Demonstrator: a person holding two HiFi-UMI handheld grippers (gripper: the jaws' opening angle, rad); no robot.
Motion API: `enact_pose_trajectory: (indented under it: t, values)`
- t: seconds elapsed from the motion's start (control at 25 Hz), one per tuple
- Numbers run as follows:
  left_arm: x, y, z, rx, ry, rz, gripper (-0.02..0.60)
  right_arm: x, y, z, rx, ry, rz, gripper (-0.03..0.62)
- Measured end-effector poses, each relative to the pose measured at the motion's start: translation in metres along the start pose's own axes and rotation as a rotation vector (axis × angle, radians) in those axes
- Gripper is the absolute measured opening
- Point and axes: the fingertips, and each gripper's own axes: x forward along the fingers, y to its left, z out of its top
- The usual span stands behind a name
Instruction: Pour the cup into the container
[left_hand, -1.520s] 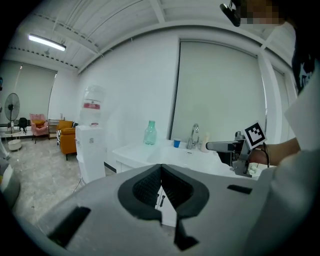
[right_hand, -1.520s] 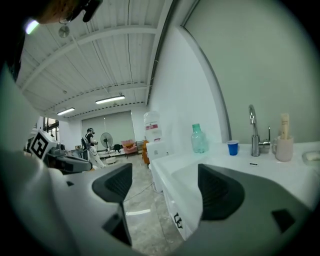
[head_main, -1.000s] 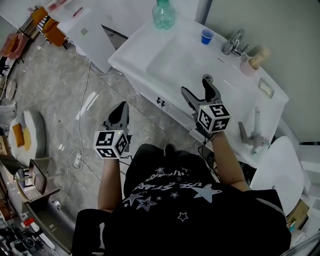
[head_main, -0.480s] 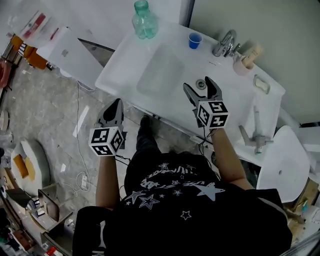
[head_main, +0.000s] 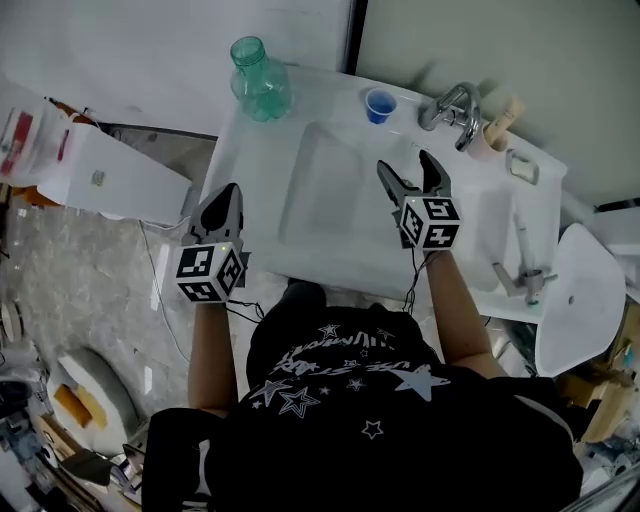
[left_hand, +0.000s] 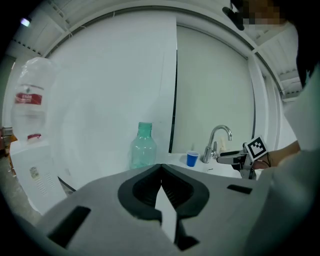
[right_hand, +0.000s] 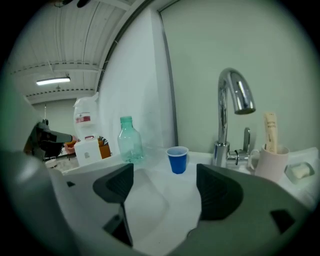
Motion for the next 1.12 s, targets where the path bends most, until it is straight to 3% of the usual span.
enact_pose_trajectory:
  t: [0.44, 0.76, 1.12]
  values:
    - [0.089, 0.046, 0.030, 0.006, 0.016, -0.105, 0.011, 0.067, -0.018, 0.003, 0.018, 0.041, -0.123, 0.380]
    - [0.127, 0.061, 0.035, 0.014, 0.023, -0.133, 0.011, 0.107, -0.033, -0.009, 0.015, 0.080, -0.215, 0.376]
    - [0.147, 0.082, 0.032, 0.012, 0.025, -0.136, 0.011, 0.139, -0.044, -0.020, 0.045, 0.100, -0.262, 0.390]
